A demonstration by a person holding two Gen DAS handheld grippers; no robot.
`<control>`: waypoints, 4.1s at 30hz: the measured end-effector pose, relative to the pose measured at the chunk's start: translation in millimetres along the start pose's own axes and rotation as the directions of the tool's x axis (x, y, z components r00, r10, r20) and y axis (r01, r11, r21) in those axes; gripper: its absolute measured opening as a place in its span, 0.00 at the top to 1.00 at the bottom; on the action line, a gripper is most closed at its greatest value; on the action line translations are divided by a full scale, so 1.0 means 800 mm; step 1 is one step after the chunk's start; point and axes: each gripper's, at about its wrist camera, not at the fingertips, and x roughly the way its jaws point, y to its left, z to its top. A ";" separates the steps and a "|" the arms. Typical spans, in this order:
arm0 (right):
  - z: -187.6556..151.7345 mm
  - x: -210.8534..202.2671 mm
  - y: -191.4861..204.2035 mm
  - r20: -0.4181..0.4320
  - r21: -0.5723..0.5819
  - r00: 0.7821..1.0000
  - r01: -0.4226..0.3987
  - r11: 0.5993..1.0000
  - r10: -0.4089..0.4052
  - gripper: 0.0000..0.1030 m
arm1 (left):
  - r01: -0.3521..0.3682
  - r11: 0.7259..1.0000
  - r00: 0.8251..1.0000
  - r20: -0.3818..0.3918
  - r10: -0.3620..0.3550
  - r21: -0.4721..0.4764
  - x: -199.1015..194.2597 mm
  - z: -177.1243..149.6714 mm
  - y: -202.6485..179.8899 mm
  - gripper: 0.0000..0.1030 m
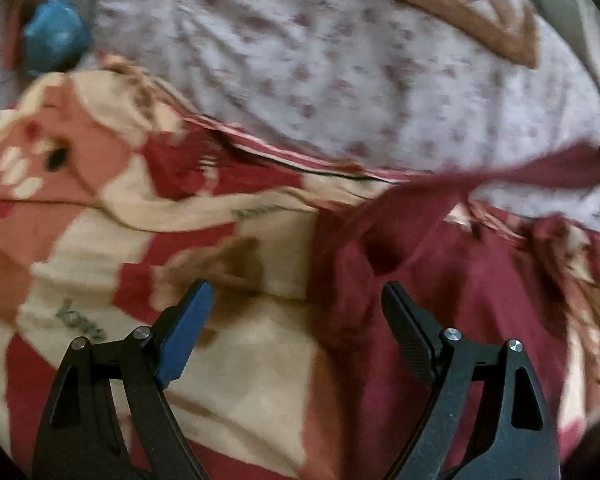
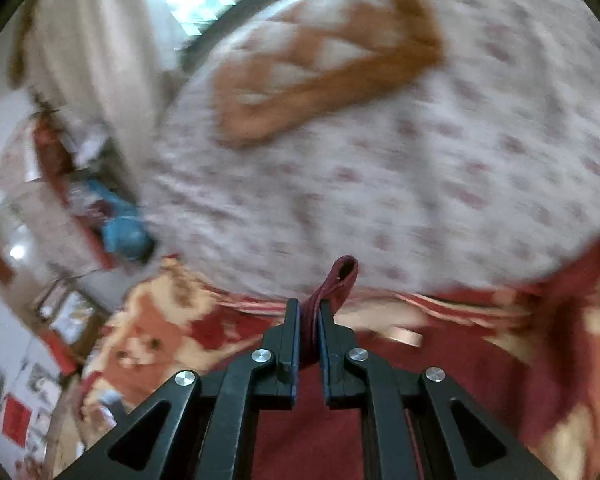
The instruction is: Fold small clothes
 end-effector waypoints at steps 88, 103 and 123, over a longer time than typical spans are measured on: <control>-0.129 0.089 -0.173 -0.270 -0.261 0.799 0.477 0.839 -0.538 0.98 | -0.213 0.974 0.971 -0.133 0.201 -0.081 0.073 -0.012 0.018 0.15; -0.121 0.174 0.033 -0.269 -0.411 0.941 0.079 0.908 -0.204 0.59 | -0.235 0.972 0.964 -0.121 0.236 0.018 0.081 -0.022 -0.011 0.15; -0.137 0.287 0.058 -0.332 -0.530 0.898 0.076 0.844 -0.290 0.97 | -0.203 0.979 0.969 -0.146 0.201 -0.003 0.088 -0.019 -0.006 0.15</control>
